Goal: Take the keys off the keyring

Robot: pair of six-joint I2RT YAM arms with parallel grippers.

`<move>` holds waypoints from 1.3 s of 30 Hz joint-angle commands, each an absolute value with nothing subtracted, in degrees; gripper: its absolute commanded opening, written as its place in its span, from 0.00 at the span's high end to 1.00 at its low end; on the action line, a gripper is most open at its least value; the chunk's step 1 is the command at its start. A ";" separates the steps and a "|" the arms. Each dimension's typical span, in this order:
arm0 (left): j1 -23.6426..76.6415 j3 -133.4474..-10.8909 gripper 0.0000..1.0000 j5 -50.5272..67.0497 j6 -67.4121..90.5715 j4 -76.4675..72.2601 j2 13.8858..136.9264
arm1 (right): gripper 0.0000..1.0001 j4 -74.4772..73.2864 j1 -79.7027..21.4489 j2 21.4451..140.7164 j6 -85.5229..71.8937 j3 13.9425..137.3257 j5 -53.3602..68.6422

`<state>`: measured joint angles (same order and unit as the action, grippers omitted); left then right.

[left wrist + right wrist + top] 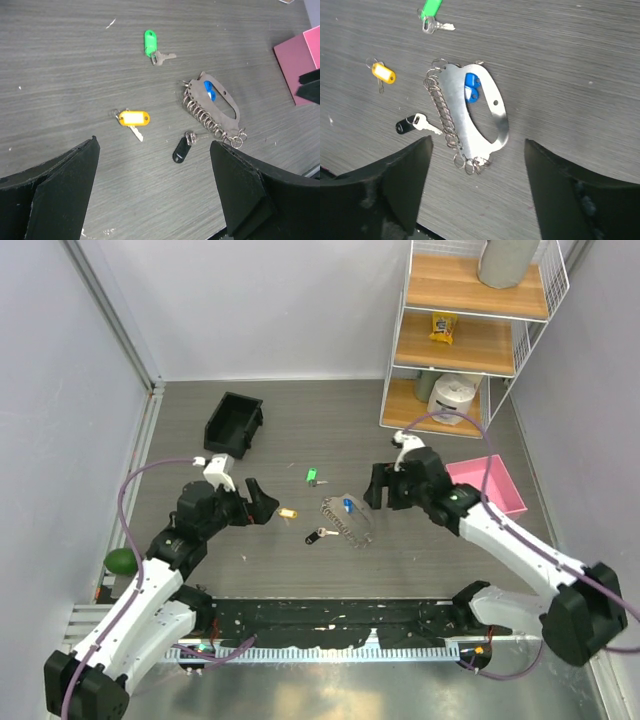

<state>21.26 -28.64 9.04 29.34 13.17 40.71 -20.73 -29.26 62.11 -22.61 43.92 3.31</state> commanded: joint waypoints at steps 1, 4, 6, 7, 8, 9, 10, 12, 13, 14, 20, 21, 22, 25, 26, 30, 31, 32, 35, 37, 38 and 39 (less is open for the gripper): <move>21.27 -27.17 0.00 8.79 26.72 4.49 41.31 | 0.24 -17.66 -39.08 70.30 -18.38 50.70 -7.45; 21.27 -23.92 0.00 8.70 26.89 0.36 40.87 | 0.28 -20.12 -44.20 78.02 -17.23 56.32 -12.12; 21.27 -22.24 0.01 8.35 26.89 -2.63 40.61 | 0.28 -21.26 -46.75 81.89 -16.79 59.39 -14.93; 21.27 -21.54 0.00 8.18 26.89 -3.33 40.69 | 0.28 -21.44 -47.98 83.31 -16.53 60.20 -15.81; 21.27 -21.27 0.01 8.00 26.81 -3.60 40.69 | 0.28 -22.05 -48.51 85.76 -16.44 62.03 -15.99; 21.27 -20.92 0.01 7.65 26.72 -4.04 40.61 | 0.28 -22.50 -49.47 86.83 -16.35 62.92 -16.87; 21.27 -20.57 0.00 7.39 26.63 -4.30 40.52 | 0.29 -22.67 -50.00 89.36 -16.17 64.67 -17.22; 21.27 -19.60 0.00 6.33 26.72 -4.92 40.17 | 0.28 -24.16 -51.41 92.96 -16.17 67.74 -19.33; 21.27 -19.43 0.00 5.81 26.81 -4.83 39.47 | 0.28 -25.65 -52.11 94.38 -16.17 68.63 -20.90; 21.27 -19.42 0.00 5.37 26.72 -4.40 39.03 | 0.28 -26.10 -52.55 96.40 -16.17 70.30 -21.70; 21.27 -17.49 0.00 3.08 26.72 -4.83 36.57 | 0.25 -28.22 -53.35 102.56 -18.54 71.81 -25.14; 21.27 -17.40 0.00 2.90 26.81 -5.01 36.65 | 0.25 -27.86 -53.35 102.66 -18.72 71.46 -24.96; 21.27 -17.40 0.00 2.90 26.81 -5.01 36.65 | 0.26 -27.43 -53.35 103.09 -18.89 70.58 -24.00; 21.27 -17.40 0.00 2.99 26.89 -5.18 37.09 | 0.27 -26.20 -53.35 103.71 -19.68 68.65 -22.59; 21.27 -17.40 0.00 3.08 26.89 -5.19 37.26 | 0.27 -26.02 -53.35 103.80 -19.95 68.21 -21.98; 21.27 -17.40 0.00 3.08 26.90 -5.27 37.35 | 0.27 -23.73 -53.52 104.41 -21.62 65.39 -20.13; 21.27 -17.40 0.00 2.99 26.98 -5.27 37.44 | 0.27 -23.47 -53.61 104.85 -21.88 64.61 -20.13; 21.27 -17.40 0.00 2.99 26.98 -5.19 37.62 | 0.27 -23.38 -53.61 105.03 -21.97 64.34 -20.13; 21.27 -17.49 0.00 2.99 26.98 -5.45 37.97 | 0.27 -22.94 -53.53 106.25 -22.24 63.20 -19.52; 21.36 -17.49 0.00 2.99 26.90 -5.54 38.23 | 0.26 -22.33 -53.53 106.70 -22.59 62.58 -18.38; 21.27 -17.58 0.00 2.99 26.98 -5.54 38.32 | 0.25 -21.98 -53.44 106.96 -22.59 62.49 -17.76; 21.27 -17.58 0.00 2.99 26.81 -5.54 38.49 | 0.25 -21.80 -53.35 107.31 -22.94 62.32 -16.88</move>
